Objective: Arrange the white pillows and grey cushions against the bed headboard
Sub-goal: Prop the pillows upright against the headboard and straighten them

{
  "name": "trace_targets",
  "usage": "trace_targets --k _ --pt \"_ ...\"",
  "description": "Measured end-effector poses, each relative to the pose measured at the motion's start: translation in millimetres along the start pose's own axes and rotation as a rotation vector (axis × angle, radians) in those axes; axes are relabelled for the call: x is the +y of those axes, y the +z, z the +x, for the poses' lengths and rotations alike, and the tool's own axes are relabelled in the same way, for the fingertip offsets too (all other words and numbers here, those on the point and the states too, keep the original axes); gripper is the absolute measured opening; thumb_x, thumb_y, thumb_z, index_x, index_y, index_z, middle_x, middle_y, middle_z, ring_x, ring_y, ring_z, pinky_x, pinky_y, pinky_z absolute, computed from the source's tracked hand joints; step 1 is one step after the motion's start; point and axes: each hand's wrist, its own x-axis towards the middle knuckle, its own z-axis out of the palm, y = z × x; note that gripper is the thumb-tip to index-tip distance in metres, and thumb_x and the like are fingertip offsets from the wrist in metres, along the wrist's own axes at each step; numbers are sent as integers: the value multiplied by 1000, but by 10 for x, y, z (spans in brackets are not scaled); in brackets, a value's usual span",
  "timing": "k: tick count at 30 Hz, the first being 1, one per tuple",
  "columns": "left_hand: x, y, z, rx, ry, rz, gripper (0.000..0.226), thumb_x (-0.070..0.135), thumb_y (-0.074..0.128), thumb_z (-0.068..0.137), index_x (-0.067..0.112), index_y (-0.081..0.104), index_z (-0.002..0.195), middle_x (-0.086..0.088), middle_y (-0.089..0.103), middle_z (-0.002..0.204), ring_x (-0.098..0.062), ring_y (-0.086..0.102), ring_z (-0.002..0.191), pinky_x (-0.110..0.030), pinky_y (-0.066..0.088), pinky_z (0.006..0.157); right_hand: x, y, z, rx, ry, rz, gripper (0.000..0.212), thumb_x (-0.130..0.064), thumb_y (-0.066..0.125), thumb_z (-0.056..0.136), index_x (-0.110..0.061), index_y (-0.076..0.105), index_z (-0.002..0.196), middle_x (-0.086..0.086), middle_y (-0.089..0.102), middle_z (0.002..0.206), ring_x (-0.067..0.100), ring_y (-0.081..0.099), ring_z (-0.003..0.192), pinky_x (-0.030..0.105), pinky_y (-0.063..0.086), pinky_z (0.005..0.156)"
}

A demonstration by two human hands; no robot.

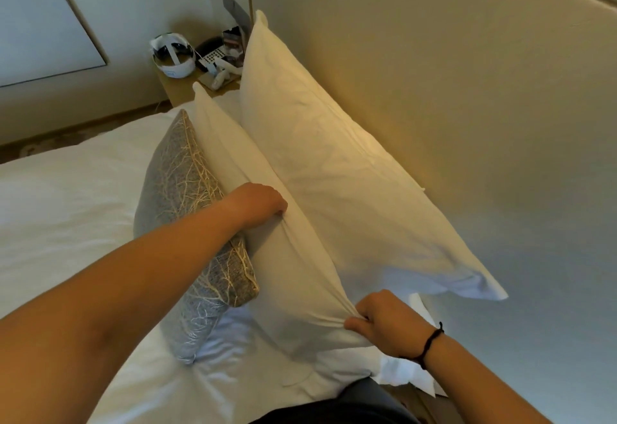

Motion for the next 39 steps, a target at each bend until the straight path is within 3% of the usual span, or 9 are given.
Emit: trace_targets --k 7,10,15,19,23,26,32,36,39 --pt "23 5 -266 193 -160 -340 37 37 46 100 32 54 136 5 52 145 -19 46 133 -41 34 110 -3 -323 93 -160 100 -70 52 -61 65 83 -19 52 55 3 53 53 17 44 47 29 38 52" --pt "-85 167 -572 441 -280 -425 42 49 42 100 34 52 138 11 42 153 -12 31 143 -44 13 121 -261 -512 296 38 66 -223 51 -82 51 73 -36 66 89 -12 62 75 5 55 66 22 45 60" --pt "-334 844 -1088 720 -725 -875 51 54 40 100 28 45 144 -4 34 158 -26 30 144 -52 26 117 -1029 -504 997 175 -135 -177 54 -67 53 86 -36 50 130 -8 61 113 10 58 90 32 50 80" --pt "-301 1456 -1319 624 -917 -1313 62 58 38 98 30 26 153 -7 35 157 -26 42 137 -47 34 114 -1670 -294 1543 72 -249 -163 62 -56 58 89 -40 32 143 6 46 138 26 57 111 41 50 92" --pt "-243 1870 -1424 562 -1001 -1505 73 65 41 93 32 19 155 -4 29 160 -24 38 141 -49 32 116 -2097 -51 1999 43 -187 -272 74 -63 60 84 -47 24 146 17 1 161 39 51 124 45 50 97" --pt "-295 2055 -1382 581 -1063 -1608 66 59 39 98 32 21 155 -5 33 158 -26 39 139 -49 32 115 -2260 -18 2292 57 -79 -219 78 -63 67 79 -49 26 144 22 -1 159 37 62 107 42 53 92" --pt "-535 2258 -1214 603 -1182 -1768 85 82 37 83 41 17 154 0 24 162 -24 24 147 -49 22 119 -2120 -19 2691 158 -143 -246 63 -46 76 80 -46 39 130 13 47 117 20 56 58 27 45 56" --pt "-619 2223 -920 576 -1188 -1847 103 95 39 67 49 5 153 2 10 166 -22 10 151 -58 16 119 -1889 -118 2795 141 -226 -89 43 -32 74 85 -35 49 120 -3 61 72 15 59 60 32 50 57" --pt "-606 2085 -692 550 -1171 -1879 102 96 35 67 51 1 152 0 13 165 -24 16 150 -58 18 119 -1696 -270 2816 130 -231 51 40 -29 76 84 -34 56 118 -10 58 76 11 58 65 33 53 66"
